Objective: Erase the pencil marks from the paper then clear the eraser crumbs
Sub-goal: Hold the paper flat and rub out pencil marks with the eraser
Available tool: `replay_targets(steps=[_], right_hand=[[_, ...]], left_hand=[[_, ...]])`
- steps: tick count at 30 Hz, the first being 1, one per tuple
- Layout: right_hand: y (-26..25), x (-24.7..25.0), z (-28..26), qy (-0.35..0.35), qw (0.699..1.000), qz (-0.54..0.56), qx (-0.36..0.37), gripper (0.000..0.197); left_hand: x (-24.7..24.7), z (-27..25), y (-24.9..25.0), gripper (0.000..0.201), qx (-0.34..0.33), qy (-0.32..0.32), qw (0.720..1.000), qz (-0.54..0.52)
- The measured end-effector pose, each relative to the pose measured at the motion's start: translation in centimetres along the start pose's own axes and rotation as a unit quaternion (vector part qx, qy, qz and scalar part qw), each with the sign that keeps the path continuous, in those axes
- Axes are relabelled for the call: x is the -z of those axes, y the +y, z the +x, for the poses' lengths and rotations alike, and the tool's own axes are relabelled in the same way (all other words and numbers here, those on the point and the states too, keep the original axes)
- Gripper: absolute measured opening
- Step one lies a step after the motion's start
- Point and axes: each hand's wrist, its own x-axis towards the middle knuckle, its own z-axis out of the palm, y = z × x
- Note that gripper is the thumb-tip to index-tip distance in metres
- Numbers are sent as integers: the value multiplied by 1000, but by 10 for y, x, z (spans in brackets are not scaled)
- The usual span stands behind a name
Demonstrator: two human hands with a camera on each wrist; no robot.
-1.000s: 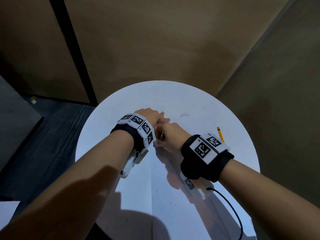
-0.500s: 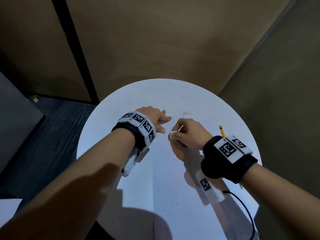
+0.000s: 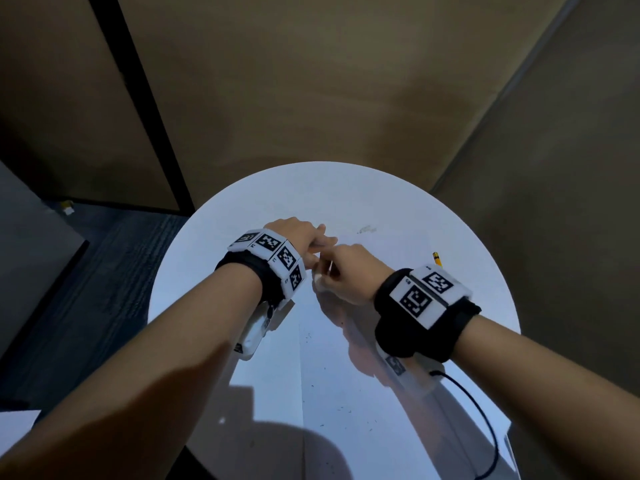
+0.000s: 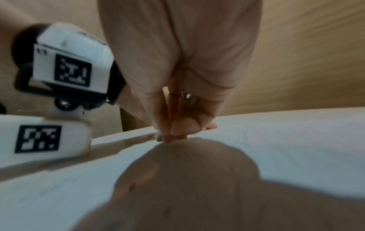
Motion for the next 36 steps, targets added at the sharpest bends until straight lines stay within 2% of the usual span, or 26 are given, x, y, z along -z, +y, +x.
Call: replay_targets(steps=[3,8,12,14,16,17,19,22,24,34,36], right_hand=[[-3,-13,-5,49,999,16,3,6],[-4,-8,-10,-26,999,-24,25,7],[-6,-11,-4,43,999,20,7,17],[-6,-17,-8,18,1000,12,17,18],[-1,-12,-13,-32,999,-3,19,6],[4,-7,-15,-42,999,7,9,6],[20,4,-17,-3,997,66,-34,10],[44,14,-22,116,981,117,-106,8],[55,15,-27,132,973,137,-130,8],[33,10,-11,58,981,178,-49,6],[25,8,-5,64,986,156,-18,14]], left_hand=[[-2,1,-1,47,6,-1,1000,-5],[2,0,0,51,1,-21,1000,6],[-2,0,0,46,6,-5,1000,0],[0,0,0,48,2,-15,1000,2],[3,-1,0,53,-1,-25,1000,4],[4,0,1,55,-2,-26,1000,4],[5,1,1,54,1,-25,1000,0],[6,4,-3,47,-4,-26,1000,-8],[8,5,-4,46,-10,-28,1000,-6],[11,7,-3,50,4,-31,999,-18],[11,6,0,54,4,-35,999,-8]])
